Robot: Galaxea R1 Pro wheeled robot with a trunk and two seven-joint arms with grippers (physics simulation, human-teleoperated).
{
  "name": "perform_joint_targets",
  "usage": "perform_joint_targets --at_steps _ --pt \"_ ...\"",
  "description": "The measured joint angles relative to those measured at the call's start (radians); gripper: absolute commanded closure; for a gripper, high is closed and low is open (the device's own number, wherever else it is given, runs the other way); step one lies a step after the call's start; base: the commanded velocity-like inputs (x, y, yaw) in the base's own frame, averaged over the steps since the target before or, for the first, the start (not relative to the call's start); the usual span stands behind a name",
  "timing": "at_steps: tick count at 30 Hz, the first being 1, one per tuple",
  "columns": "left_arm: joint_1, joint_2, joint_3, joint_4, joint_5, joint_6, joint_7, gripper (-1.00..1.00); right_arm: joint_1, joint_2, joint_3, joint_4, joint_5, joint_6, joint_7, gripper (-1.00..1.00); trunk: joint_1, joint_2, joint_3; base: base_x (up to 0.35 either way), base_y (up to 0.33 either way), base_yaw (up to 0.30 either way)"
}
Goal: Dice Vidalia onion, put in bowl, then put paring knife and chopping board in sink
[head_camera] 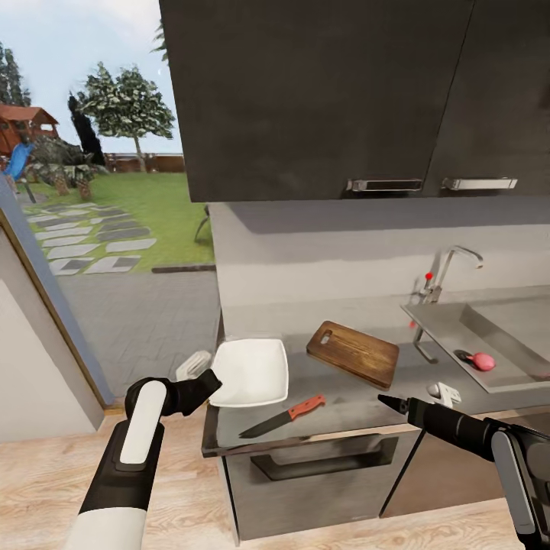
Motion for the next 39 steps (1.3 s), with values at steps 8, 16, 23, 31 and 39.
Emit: perform_joint_targets --at_steps 8,16,23,31,39 --pt "0.000 0.001 0.000 0.000 0.001 0.000 0.000 -1.00 0.000 0.000 0.000 0.000 0.000 0.000 0.001 -1.00 0.000 0.000 0.000 0.000 0.000 0.000" --pt "0.000 0.003 0.000 0.000 0.002 0.000 -0.001 -1.00 0.000 0.000 0.001 0.000 0.000 0.000 0.001 -1.00 0.000 0.000 0.000 0.000 0.000 0.000" --pt "0.000 0.003 0.000 0.000 0.002 0.000 -0.001 -1.00 0.000 0.000 0.001 0.000 0.000 0.000 0.001 -1.00 0.000 0.000 0.000 0.000 0.000 0.000" --pt "0.000 0.005 -0.002 -0.005 0.008 0.029 -0.013 -1.00 0.000 0.000 0.002 -0.001 -0.001 0.000 0.003 -1.00 0.000 0.000 0.000 0.000 0.000 0.000" --pt "0.000 0.120 -0.216 -0.125 0.044 0.092 -0.430 -1.00 0.000 -0.003 0.010 -0.012 -0.003 0.001 0.103 -1.00 0.000 0.000 0.000 0.000 0.000 0.000"
